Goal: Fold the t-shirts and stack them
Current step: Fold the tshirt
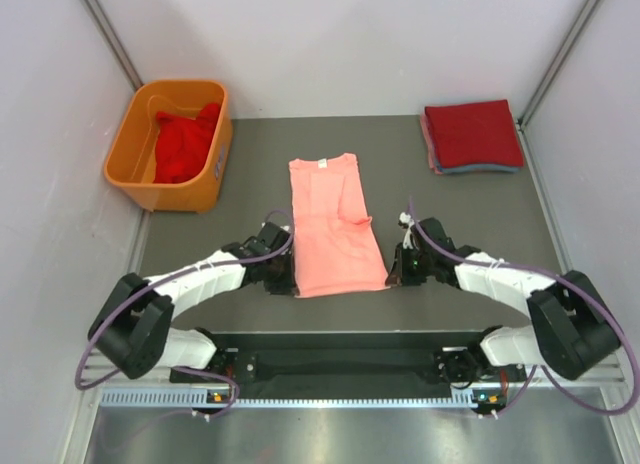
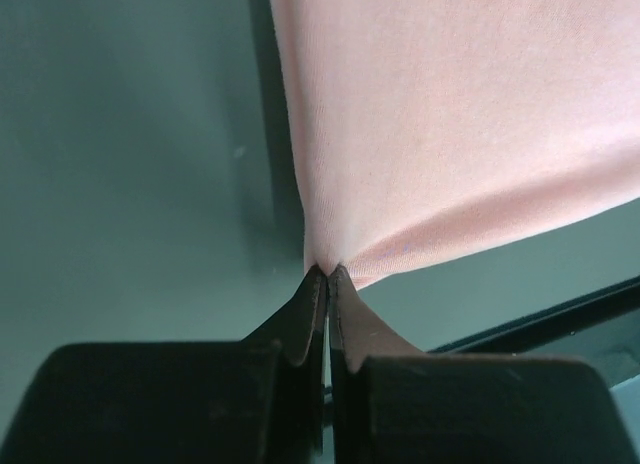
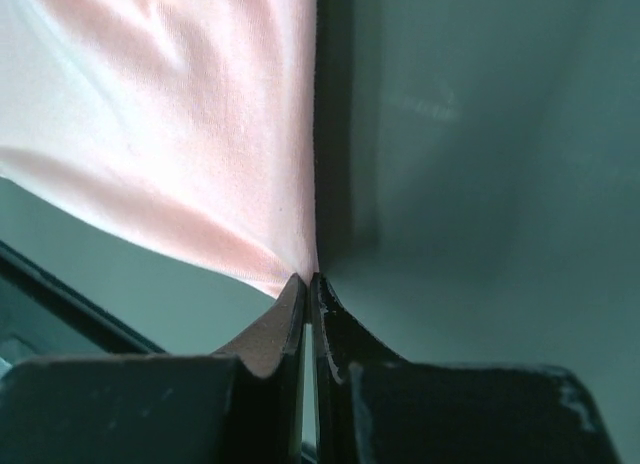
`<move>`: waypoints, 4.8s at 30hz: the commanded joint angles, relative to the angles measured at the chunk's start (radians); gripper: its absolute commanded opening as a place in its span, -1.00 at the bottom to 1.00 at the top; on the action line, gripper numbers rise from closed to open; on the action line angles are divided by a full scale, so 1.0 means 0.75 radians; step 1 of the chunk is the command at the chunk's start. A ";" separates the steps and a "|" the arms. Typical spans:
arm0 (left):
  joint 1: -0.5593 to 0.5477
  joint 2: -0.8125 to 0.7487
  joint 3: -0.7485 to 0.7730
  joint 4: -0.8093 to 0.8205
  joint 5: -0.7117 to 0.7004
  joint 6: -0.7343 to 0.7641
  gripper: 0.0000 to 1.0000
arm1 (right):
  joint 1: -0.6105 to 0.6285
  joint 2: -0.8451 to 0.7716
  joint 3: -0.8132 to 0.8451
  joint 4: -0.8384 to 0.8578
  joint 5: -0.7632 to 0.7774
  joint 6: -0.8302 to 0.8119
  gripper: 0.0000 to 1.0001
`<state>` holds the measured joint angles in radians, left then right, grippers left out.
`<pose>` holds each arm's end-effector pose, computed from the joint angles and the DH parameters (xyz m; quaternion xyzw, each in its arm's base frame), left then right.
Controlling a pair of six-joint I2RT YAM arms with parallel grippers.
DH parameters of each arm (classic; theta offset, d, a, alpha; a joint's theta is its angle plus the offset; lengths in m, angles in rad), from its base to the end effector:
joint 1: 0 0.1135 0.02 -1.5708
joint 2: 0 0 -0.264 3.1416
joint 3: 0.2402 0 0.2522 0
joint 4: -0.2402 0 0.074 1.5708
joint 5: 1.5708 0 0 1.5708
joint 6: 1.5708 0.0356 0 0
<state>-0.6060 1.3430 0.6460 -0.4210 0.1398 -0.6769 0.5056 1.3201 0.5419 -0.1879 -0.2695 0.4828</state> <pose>0.1899 -0.1377 0.1612 -0.0188 0.9720 -0.1885 0.1387 0.1990 0.1210 0.1509 -0.0508 0.9455 0.2529 0.1989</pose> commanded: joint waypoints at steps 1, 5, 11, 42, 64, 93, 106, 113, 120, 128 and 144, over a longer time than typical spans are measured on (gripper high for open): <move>-0.055 -0.101 -0.055 -0.154 -0.117 -0.081 -0.96 | 0.072 -0.120 -0.082 -0.054 0.157 0.082 -0.99; -0.131 -0.142 -0.035 -0.261 -0.239 -0.165 -0.75 | 0.179 -0.183 -0.119 -0.064 0.200 0.174 -0.74; -0.147 -0.257 0.179 -0.447 -0.534 -0.206 -0.53 | 0.189 -0.273 0.030 -0.367 0.431 0.144 -0.36; 0.162 0.799 0.979 -0.063 -0.634 0.137 -0.43 | 0.009 0.809 0.969 -0.114 0.284 -0.200 -0.71; 0.192 0.635 0.822 -0.183 -0.278 0.238 -0.24 | -0.126 0.762 0.981 -0.212 -0.125 -0.380 -0.36; 0.241 0.791 0.898 -0.255 -0.467 0.119 -0.86 | -0.161 0.840 0.920 -0.087 0.091 -0.269 -0.99; 0.243 0.658 0.963 -0.314 -0.291 0.170 -0.27 | -0.159 0.660 0.942 -0.185 0.087 -0.253 -0.51; 0.241 0.513 0.935 -0.265 -0.175 0.183 -0.42 | -0.073 0.529 0.934 -0.204 0.018 -0.231 -0.67; 0.243 0.567 0.859 -0.138 -0.019 0.170 -0.56 | 0.046 0.596 0.918 -0.089 -0.174 -0.167 -0.80; 0.250 0.747 0.814 -0.140 -0.152 0.158 -0.58 | 0.089 0.884 0.936 0.064 -0.310 -0.140 -0.81; 0.248 0.543 0.990 -0.439 -0.356 0.201 -0.33 | 0.074 0.687 0.973 -0.091 -0.265 -0.147 -0.54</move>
<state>-0.4244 1.8744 1.3289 -0.6605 -0.0708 -0.5655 0.5617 1.9739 1.2446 -0.2104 -0.5030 0.3855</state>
